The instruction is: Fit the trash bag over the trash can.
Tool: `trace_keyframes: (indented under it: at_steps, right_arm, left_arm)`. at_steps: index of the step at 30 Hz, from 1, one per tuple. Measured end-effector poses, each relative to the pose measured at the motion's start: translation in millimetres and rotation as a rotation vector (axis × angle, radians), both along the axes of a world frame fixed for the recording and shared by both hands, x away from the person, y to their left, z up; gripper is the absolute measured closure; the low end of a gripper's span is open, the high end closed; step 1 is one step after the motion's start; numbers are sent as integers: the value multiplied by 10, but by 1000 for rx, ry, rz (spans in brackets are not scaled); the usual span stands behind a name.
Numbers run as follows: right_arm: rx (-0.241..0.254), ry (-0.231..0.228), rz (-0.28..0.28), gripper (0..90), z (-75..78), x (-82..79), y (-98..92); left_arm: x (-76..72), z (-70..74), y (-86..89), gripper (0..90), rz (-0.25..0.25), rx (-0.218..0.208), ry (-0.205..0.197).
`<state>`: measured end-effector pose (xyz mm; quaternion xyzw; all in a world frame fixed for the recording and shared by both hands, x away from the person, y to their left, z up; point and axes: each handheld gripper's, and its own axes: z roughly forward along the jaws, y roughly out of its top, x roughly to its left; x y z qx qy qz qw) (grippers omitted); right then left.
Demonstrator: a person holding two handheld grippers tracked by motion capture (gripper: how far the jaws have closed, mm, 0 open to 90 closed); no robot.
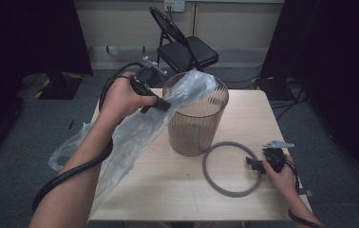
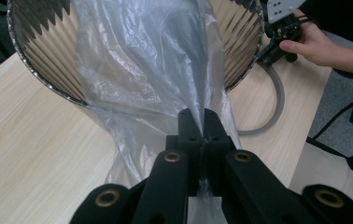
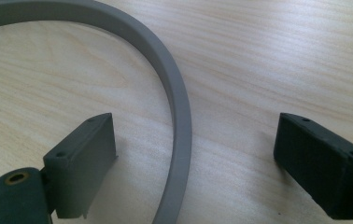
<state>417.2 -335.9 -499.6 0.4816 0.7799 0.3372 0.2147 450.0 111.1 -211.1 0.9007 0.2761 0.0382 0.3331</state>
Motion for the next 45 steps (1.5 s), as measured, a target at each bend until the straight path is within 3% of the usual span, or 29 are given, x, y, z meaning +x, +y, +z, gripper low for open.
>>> trace_keyframes:
  at_steps: [6,10,12,15,18,19,21,25,27,30,33,35,37,40,45]
  right_arm:
    - [0,0,0,119,0,0,0]
    - [1,0,-1,119,0,0,2]
    - [3,0,0,119,-1,1,1]
    - [3,1,0,119,0,2,2]
    - [4,1,0,119,0,2,3]
    - [3,1,0,119,0,2,3]
    - [3,1,0,119,0,2,3]
    - [3,1,0,119,0,3,3]
    - [3,1,0,119,0,2,3]
    - [3,1,1,119,0,3,2]
    - [4,1,0,119,0,2,3]
    - [3,1,1,119,0,2,3]
    - [4,1,1,119,0,3,3]
    - [3,1,1,119,0,3,3]
    - [3,1,0,119,0,2,3]
  left_arm:
    - [100,-137,-90,895,17,4,36]
    - [160,-182,-151,885,40,-19,42]
    - [182,-190,-153,880,70,-65,41]
    - [212,-192,-147,826,106,-113,18]
    - [225,-203,-166,830,141,-130,-23]
    - [234,-220,-183,841,142,-134,-20]
    - [245,-247,-227,832,150,-115,-55]
    - [255,-306,-343,809,148,-68,-84]
    - [257,-354,-408,816,135,-41,-79]
    - [260,-434,-466,685,133,-35,-103]
    - [255,-494,-472,629,116,-29,-123]
    - [244,-507,-456,523,120,-40,-158]
    - [229,-482,-430,398,131,-55,-185]
    - [194,-405,-364,283,151,-74,-207]
    - [119,-313,-221,222,166,-104,-248]
